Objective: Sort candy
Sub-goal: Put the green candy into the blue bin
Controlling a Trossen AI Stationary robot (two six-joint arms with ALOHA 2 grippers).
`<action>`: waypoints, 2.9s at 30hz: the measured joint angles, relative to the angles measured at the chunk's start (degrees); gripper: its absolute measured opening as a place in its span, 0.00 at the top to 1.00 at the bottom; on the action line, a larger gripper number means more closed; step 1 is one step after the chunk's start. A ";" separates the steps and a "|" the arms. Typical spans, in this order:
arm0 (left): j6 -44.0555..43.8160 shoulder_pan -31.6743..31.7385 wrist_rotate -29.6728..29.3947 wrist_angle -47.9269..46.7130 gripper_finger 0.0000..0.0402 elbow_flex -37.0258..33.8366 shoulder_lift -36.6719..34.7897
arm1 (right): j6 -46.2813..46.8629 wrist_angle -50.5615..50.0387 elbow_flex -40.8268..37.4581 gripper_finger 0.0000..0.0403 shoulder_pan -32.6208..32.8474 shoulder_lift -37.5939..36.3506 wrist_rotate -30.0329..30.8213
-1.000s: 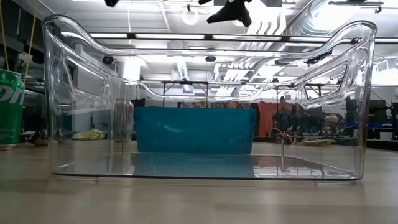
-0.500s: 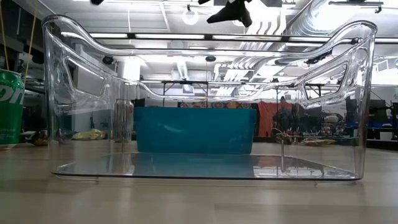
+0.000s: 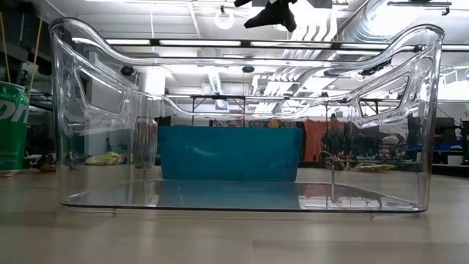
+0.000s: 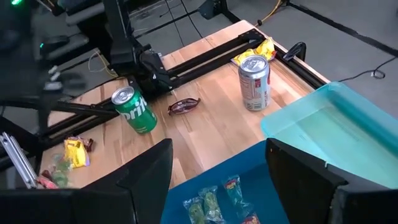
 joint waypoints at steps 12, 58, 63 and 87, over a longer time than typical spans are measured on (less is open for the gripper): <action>-4.66 -28.71 -9.38 5.29 0.44 0.00 25.10 | -4.20 -0.56 0.00 0.37 -0.21 0.02 0.02; 14.41 0.00 -52.91 1.60 1.00 0.02 -6.48 | -0.54 -1.04 -0.02 0.37 -0.22 0.02 0.03; 33.91 15.13 -44.52 16.32 1.00 -1.41 -3.85 | -0.16 1.14 -0.02 0.37 -0.15 0.02 0.02; 42.47 34.12 -22.96 51.41 0.86 -8.59 27.16 | -0.60 4.13 -0.04 0.37 -0.07 -4.52 -1.09</action>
